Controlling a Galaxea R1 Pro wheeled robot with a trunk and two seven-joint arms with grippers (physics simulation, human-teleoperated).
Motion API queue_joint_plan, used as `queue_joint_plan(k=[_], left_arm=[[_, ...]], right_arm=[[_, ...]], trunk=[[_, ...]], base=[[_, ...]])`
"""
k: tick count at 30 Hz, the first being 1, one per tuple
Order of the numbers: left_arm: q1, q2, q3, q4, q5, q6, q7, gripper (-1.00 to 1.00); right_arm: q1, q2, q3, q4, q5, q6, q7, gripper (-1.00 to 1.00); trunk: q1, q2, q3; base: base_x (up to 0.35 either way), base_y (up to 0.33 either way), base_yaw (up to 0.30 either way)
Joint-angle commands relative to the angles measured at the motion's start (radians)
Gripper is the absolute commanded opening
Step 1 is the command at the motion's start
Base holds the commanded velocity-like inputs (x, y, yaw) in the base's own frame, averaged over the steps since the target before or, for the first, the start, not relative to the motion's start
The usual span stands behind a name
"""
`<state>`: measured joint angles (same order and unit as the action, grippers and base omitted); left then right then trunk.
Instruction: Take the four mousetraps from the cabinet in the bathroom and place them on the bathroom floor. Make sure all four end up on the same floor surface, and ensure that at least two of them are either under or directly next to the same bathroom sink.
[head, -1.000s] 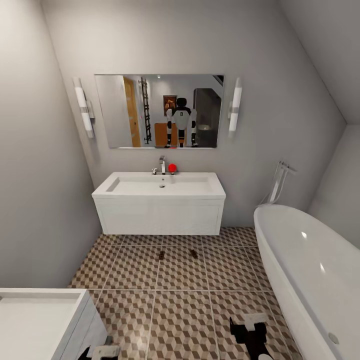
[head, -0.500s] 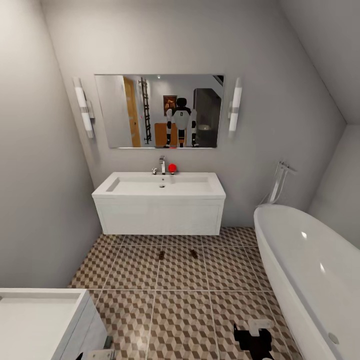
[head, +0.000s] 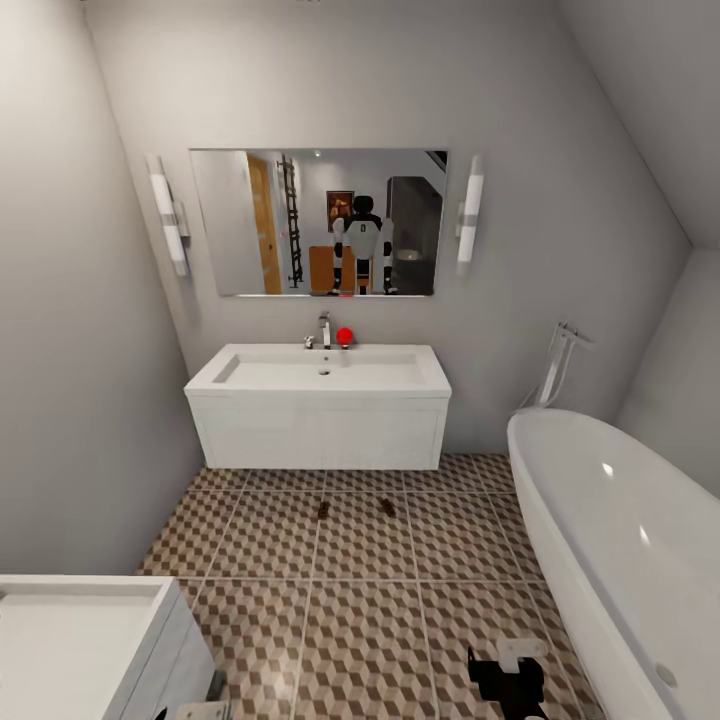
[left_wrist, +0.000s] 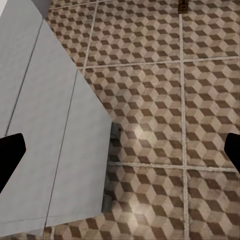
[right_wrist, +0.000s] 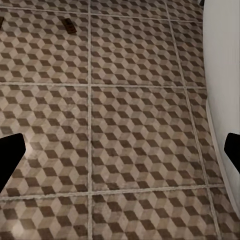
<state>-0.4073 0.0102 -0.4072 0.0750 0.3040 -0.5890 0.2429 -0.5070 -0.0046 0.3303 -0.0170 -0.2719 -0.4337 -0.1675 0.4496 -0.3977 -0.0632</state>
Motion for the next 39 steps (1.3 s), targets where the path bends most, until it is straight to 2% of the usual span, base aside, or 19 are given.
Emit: queue_joint_plan(k=[1, 23, 29, 39], left_arm=[[-0.001, -0.001, -0.008, 0.003, 0.004, -0.005, 0.003, 1.00], [0.007, -0.006, -0.008, 0.003, 0.004, -0.003, 0.000, 1.00], [0.007, -0.006, -0.008, 0.003, 0.004, -0.003, -0.003, 1.00], [0.008, -0.006, -0.008, 0.003, 0.004, -0.003, -0.005, 1.00]], right_arm=[[-0.001, 0.000, 0.009, 0.000, -0.007, -0.002, -0.003, 1.00], [-0.001, 0.000, 0.009, 0.000, -0.007, -0.002, -0.003, 1.00], [-0.001, 0.000, 0.009, 0.000, -0.007, -0.002, -0.003, 1.00], [-0.001, 0.000, 0.009, 0.000, -0.007, -0.002, -0.003, 1.00]], trunk=[[0.000, -0.002, -0.002], [0.000, -0.002, -0.002], [0.000, -0.002, -0.002], [0.000, -0.002, -0.002]], base=[[-0.143, 0.000, 0.000], [-0.324, 0.000, 0.007], [-0.279, 0.000, 0.167], [-0.041, 0.000, 0.254]])
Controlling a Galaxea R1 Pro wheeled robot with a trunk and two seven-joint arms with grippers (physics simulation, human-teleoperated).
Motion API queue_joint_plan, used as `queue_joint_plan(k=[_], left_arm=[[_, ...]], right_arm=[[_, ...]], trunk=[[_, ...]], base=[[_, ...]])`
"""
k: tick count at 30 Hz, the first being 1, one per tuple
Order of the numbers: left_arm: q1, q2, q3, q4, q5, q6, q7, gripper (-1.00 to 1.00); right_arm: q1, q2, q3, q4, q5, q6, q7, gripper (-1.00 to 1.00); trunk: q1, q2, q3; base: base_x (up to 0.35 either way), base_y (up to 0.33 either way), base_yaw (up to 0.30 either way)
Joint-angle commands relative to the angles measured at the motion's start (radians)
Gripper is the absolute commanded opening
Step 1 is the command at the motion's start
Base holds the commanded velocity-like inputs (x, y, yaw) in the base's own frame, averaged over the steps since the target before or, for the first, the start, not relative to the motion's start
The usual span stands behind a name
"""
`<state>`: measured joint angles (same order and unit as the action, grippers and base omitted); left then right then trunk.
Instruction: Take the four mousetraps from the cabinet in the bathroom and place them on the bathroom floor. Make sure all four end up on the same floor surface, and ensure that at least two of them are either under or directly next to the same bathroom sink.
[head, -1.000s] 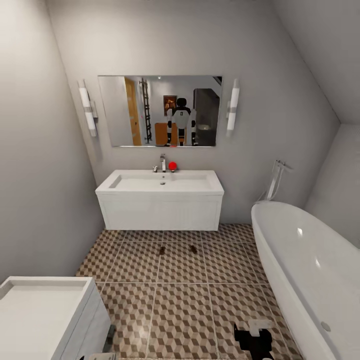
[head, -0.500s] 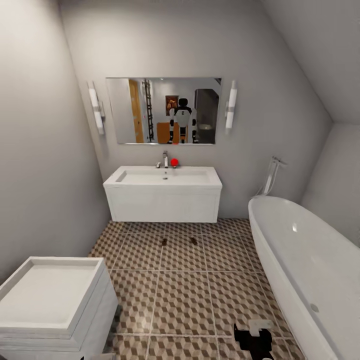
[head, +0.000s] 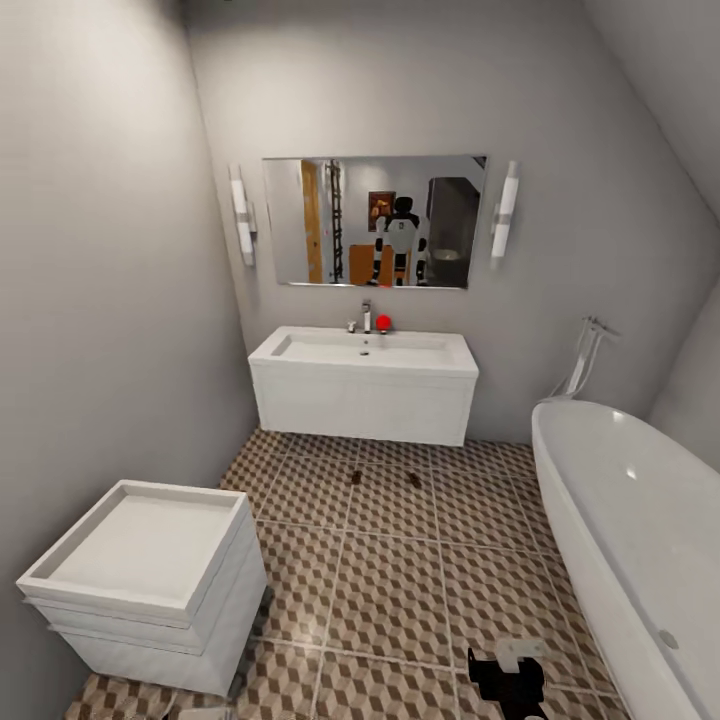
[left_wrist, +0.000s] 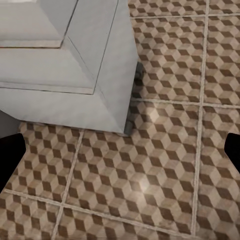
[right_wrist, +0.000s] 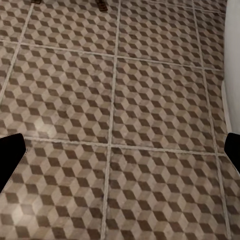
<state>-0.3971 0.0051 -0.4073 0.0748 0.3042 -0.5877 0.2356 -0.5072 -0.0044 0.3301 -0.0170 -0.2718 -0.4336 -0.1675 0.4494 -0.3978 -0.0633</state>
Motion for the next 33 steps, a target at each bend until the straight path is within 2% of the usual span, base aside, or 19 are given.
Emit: queue_joint_plan(k=[1, 9, 33], left_arm=[[-0.002, -0.001, -0.008, 0.003, 0.004, -0.004, 0.003, 1.00], [-0.002, -0.001, -0.008, 0.003, 0.004, -0.003, 0.002, 1.00], [0.001, -0.011, -0.008, 0.003, 0.004, -0.001, 0.002, 1.00]], right_arm=[[-0.001, 0.000, 0.009, 0.000, -0.007, -0.002, -0.003, 1.00], [-0.001, 0.000, 0.009, 0.000, -0.007, -0.002, -0.002, 1.00], [0.001, 0.000, 0.009, -0.001, -0.007, -0.002, 0.001, 1.00]], trunk=[[0.001, -0.002, -0.002], [0.001, -0.002, -0.002], [0.001, -0.002, -0.002]], base=[[-0.005, 0.000, 0.262], [-0.002, 0.000, 0.162], [0.000, 0.000, 0.011]])
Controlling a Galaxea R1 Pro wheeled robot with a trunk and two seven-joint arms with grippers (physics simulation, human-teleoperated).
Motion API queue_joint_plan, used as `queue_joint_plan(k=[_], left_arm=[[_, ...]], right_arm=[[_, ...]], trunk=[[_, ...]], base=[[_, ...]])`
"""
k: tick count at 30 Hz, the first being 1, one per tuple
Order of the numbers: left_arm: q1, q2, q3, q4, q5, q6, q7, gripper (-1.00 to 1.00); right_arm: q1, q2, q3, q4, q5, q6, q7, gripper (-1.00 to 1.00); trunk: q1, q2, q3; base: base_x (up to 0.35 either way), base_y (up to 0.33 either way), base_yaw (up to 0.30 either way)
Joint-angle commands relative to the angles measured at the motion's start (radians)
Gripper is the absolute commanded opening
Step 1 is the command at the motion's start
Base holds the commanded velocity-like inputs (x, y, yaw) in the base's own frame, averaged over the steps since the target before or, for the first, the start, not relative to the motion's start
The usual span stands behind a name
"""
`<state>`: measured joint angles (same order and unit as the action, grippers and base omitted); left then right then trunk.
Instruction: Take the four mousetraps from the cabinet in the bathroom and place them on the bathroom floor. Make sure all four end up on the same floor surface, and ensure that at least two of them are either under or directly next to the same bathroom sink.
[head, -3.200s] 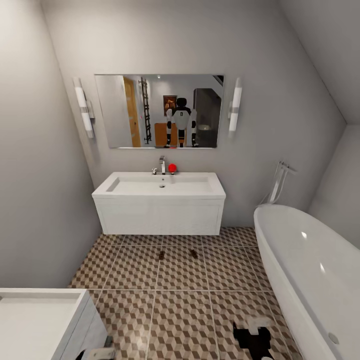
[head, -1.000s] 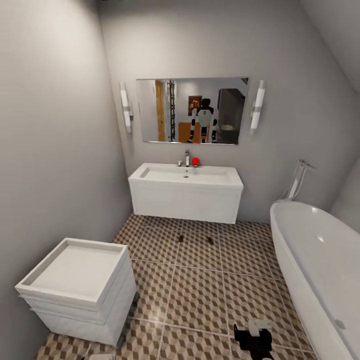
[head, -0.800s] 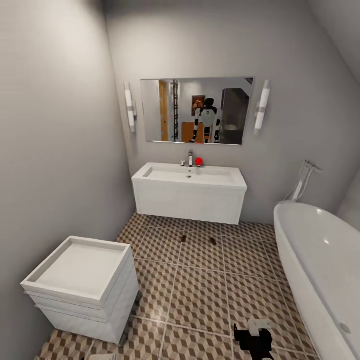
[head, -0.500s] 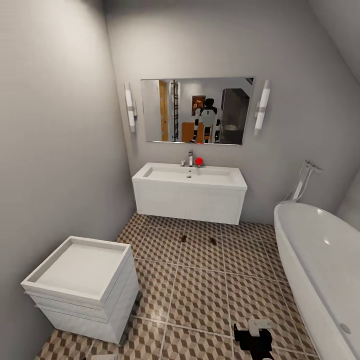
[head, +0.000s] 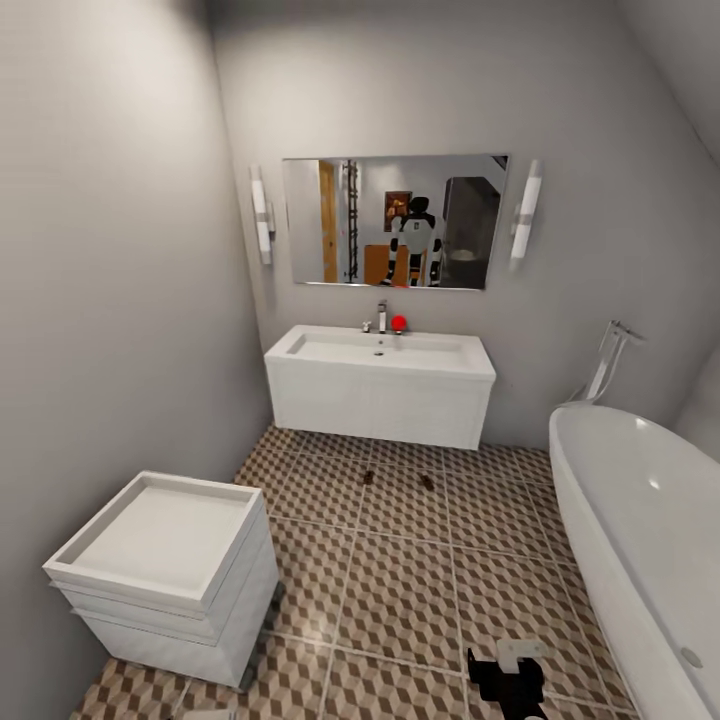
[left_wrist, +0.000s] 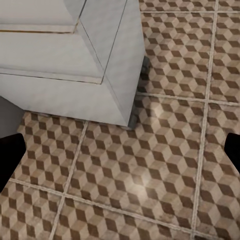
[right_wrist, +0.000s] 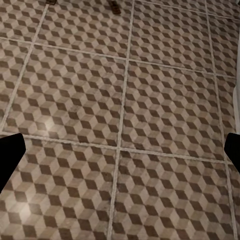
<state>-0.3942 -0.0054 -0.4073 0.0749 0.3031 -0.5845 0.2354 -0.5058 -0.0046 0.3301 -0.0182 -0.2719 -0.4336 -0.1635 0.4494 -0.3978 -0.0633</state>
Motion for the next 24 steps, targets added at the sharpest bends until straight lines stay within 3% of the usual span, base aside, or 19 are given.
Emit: queue_joint_plan(k=[1, 24], left_arm=[[-0.002, -0.001, -0.008, 0.003, 0.005, -0.005, 0.002, 1.00], [-0.001, -0.001, -0.008, 0.003, 0.005, -0.003, 0.002, 1.00]], right_arm=[[-0.001, 0.000, 0.009, 0.000, -0.007, -0.002, -0.003, 1.00], [0.000, 0.002, 0.009, 0.000, -0.007, -0.002, -0.007, 1.00]], trunk=[[0.001, -0.002, -0.002], [0.001, -0.002, -0.002]], base=[[0.000, 0.000, 0.122], [0.000, 0.000, 0.263]])
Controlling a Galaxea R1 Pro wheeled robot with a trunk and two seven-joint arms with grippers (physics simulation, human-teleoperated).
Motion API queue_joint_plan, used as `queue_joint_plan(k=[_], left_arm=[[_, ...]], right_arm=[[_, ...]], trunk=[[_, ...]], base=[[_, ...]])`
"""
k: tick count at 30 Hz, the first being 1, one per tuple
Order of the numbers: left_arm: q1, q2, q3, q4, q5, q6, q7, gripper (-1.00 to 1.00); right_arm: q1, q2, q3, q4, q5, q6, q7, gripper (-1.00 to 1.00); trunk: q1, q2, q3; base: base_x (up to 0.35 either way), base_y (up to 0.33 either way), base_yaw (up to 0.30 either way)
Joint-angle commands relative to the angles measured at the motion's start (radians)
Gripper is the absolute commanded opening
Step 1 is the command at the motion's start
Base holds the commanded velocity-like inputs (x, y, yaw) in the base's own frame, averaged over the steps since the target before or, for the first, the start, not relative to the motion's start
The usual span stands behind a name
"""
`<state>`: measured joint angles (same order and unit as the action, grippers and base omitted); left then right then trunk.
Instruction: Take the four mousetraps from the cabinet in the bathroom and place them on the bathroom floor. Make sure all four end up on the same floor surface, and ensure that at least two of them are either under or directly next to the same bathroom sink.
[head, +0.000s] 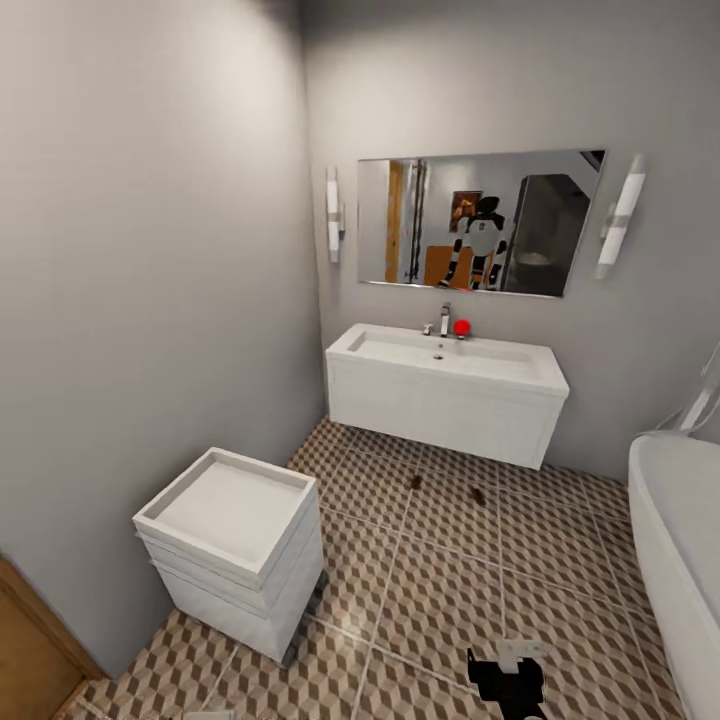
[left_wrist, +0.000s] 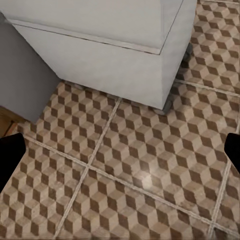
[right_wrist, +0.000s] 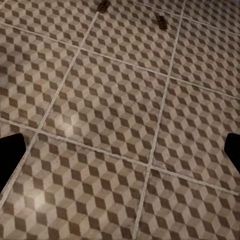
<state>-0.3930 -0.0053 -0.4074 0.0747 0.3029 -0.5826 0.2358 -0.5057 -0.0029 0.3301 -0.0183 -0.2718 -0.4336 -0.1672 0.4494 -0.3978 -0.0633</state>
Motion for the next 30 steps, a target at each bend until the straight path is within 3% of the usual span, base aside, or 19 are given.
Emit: queue_joint_plan(k=[1, 30], left_arm=[[-0.002, -0.001, -0.008, 0.004, 0.005, -0.005, 0.002, 1.00], [-0.001, -0.001, -0.008, 0.003, 0.005, -0.003, 0.002, 1.00]], right_arm=[[-0.001, 0.000, 0.009, 0.000, -0.007, -0.002, -0.003, 1.00], [-0.001, 0.000, 0.009, 0.000, -0.007, -0.002, -0.003, 1.00]], trunk=[[0.001, -0.002, -0.002], [0.001, -0.002, -0.002]], base=[[0.000, 0.000, 0.291], [0.000, 0.000, 0.291]])
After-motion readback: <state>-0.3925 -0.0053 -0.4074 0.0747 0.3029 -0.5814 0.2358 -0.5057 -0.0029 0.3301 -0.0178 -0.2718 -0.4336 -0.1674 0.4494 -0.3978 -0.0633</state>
